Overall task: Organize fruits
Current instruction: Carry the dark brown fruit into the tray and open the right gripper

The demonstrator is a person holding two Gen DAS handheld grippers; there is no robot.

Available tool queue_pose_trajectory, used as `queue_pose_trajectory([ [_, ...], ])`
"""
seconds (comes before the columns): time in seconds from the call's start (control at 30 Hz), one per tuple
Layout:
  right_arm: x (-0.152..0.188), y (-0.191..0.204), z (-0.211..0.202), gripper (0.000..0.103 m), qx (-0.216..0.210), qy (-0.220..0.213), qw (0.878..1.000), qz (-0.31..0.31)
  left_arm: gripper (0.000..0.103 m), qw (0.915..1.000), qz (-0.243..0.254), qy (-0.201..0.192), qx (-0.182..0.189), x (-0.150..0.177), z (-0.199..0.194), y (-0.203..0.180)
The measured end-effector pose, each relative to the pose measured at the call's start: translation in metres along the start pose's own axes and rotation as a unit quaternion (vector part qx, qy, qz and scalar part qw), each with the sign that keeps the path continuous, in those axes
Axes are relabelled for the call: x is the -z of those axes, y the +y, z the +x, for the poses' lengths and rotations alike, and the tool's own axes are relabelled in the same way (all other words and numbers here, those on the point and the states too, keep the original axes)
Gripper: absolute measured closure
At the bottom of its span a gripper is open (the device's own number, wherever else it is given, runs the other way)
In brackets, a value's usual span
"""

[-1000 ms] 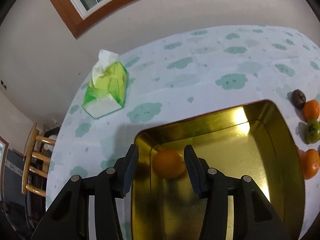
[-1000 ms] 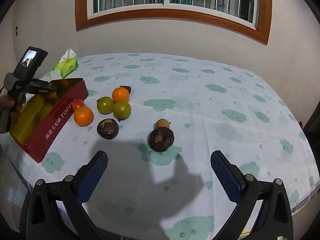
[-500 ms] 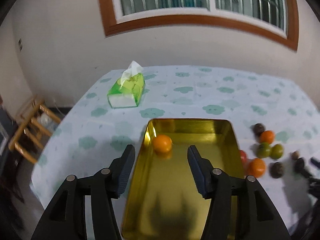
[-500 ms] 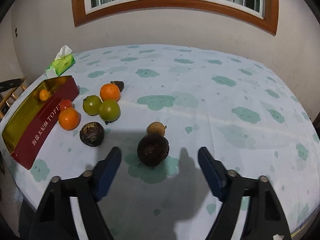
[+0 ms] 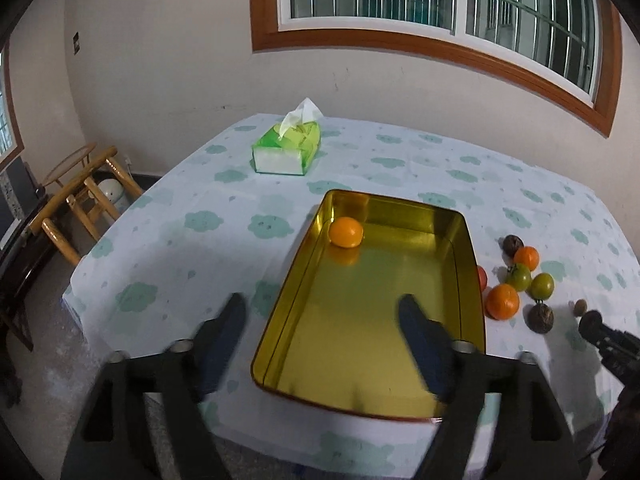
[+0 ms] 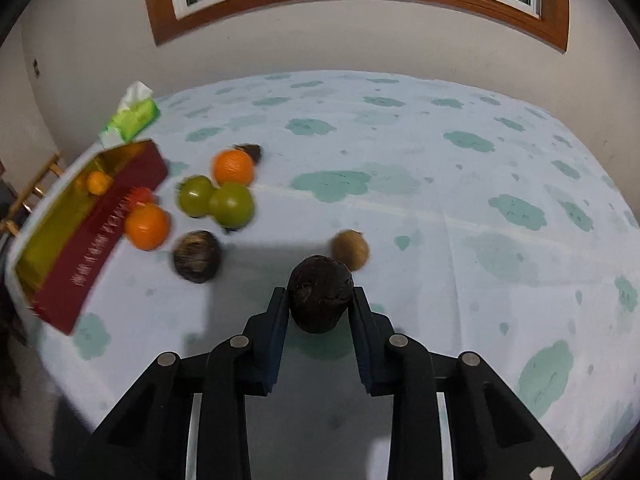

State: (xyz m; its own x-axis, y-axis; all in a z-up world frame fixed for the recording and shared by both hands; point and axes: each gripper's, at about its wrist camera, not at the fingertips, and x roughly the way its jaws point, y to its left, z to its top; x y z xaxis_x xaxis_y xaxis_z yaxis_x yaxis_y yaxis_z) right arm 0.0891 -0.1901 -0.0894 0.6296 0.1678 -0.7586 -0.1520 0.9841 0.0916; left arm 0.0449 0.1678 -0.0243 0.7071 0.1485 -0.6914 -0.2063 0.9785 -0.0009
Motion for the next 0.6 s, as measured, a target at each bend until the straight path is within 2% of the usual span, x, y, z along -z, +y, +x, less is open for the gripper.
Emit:
queue_pose_trajectory([
  [0.13,-0.022,0.028,-0.023,0.075,-0.085,-0.013,0.996,0.001,0.012,0.9997,0.014,-0.017,-0.006,0.000,-0.009,-0.004],
  [0.27,-0.060,0.079,-0.022,0.075,-0.190,-0.001,0.982,-0.019,0.007,0.9998,0.013,-0.016,0.007,-0.002,-0.012,-0.003],
  [0.3,-0.068,0.093,-0.019,0.075,-0.206,0.003,0.978,-0.029,0.003,0.9998,0.012,-0.013,0.002,-0.002,-0.012,-0.001],
  [0.37,-0.085,0.124,-0.008,0.075,-0.232,0.014,0.971,-0.052,0.003,0.9999,0.005,-0.011,0.004,-0.003,-0.013,0.003],
  [0.43,-0.095,0.152,0.008,0.075,-0.241,0.026,0.967,-0.079,0.003,0.9999,0.000,-0.015,0.005,-0.003,-0.015,0.006],
  [0.6,-0.108,0.200,0.060,0.075,-0.223,0.070,0.965,-0.117,0.002,0.9998,-0.012,-0.015,-0.006,-0.002,-0.015,0.015],
])
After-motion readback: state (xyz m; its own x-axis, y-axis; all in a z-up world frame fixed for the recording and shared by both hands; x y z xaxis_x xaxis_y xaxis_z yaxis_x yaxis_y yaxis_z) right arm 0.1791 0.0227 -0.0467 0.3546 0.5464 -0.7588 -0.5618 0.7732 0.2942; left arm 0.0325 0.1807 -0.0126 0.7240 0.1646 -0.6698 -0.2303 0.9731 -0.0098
